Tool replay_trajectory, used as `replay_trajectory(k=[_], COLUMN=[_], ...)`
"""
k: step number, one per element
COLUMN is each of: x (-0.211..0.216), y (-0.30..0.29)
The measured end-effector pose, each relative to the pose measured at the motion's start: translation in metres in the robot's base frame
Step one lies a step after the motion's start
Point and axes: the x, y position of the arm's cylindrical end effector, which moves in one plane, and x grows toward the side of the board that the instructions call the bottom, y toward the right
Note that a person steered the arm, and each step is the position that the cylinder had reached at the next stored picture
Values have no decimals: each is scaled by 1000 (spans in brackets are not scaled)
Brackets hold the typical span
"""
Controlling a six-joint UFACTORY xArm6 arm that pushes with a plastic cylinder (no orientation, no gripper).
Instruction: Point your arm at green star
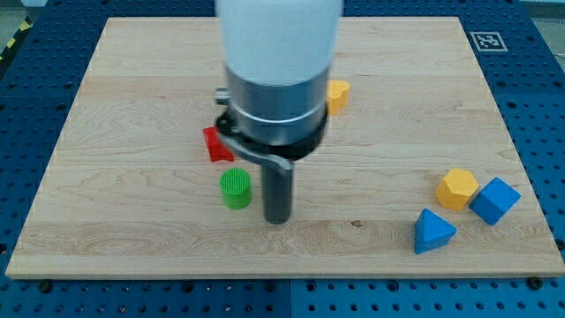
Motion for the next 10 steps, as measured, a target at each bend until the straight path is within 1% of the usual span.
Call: replay_trajectory(k=[2, 3, 4, 5, 7, 8, 9, 10], x=[-1, -13, -13, -35, -105, -155, -210, -241], y=[-31, -47, -78, -132, -140, -153, -155, -109])
